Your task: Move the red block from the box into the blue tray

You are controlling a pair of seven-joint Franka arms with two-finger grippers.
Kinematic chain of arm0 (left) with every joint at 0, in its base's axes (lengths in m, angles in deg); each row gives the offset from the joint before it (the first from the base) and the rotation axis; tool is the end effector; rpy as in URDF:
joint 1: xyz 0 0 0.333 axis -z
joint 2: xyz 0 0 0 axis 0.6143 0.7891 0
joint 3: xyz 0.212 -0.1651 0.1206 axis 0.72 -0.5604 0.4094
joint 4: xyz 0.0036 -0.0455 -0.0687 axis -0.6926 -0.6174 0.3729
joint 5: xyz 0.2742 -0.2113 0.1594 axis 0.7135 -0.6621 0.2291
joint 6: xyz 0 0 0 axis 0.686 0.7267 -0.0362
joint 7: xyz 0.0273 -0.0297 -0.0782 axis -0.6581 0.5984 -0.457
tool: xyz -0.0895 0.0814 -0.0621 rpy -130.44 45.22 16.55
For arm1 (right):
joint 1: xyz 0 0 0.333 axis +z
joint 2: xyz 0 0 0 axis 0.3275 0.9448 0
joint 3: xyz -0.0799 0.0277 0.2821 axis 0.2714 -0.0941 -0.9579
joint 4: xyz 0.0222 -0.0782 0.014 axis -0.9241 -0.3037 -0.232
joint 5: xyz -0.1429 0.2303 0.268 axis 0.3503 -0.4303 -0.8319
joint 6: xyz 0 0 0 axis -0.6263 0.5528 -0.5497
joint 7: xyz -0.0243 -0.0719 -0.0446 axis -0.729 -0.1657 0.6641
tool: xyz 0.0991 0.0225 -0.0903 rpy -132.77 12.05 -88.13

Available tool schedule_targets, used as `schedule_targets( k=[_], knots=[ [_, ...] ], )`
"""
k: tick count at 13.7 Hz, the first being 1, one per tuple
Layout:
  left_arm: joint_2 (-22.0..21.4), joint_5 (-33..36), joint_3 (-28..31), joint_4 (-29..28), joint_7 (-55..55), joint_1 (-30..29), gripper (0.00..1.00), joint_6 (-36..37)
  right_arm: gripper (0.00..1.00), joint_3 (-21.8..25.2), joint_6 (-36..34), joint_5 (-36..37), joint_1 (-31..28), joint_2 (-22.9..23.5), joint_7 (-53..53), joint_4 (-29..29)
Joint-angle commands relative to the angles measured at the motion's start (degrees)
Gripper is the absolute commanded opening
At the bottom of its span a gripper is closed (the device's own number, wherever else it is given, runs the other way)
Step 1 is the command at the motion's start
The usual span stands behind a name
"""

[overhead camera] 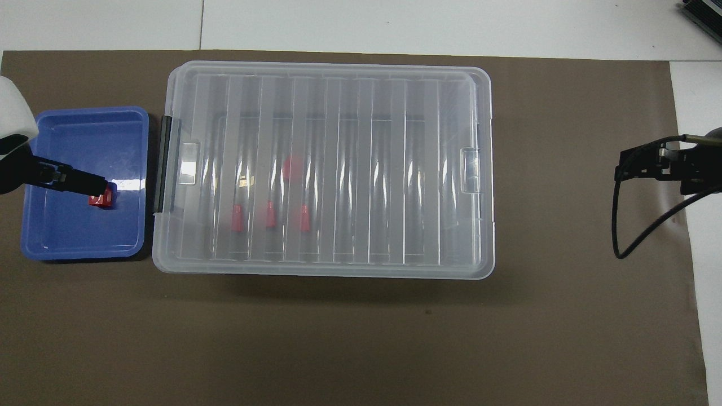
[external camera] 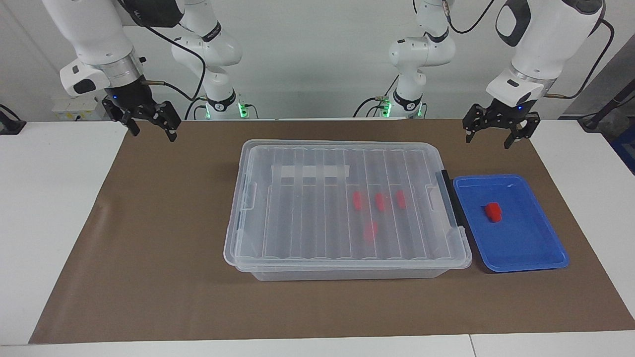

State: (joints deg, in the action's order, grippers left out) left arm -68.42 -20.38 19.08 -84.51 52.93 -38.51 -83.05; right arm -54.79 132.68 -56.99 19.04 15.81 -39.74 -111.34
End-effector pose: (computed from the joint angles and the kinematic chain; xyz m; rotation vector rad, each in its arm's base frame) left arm 0.5396 -0.0427 0.5575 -3.0934 0.4892 -0.0862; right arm 0.5390 0.0070 0.5814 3.1170 -0.3399 0.0246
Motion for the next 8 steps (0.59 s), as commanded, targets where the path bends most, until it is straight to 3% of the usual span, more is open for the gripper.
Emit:
schedule_targets(
  k=[1,8],
  knots=[
    [-0.8,0.8,-0.4,-1.2,0.1,-0.4,1.00,-0.1,1.00,0.7,-0.8,1.1,1.4,0.1,-0.9,-0.7],
    [-1.0,0.8,-0.4,-0.8,0.1,-0.3,1.00,0.8,1.00,1.8,-0.2,2.5,1.9,-0.7,1.2,-2.0]
  ],
)
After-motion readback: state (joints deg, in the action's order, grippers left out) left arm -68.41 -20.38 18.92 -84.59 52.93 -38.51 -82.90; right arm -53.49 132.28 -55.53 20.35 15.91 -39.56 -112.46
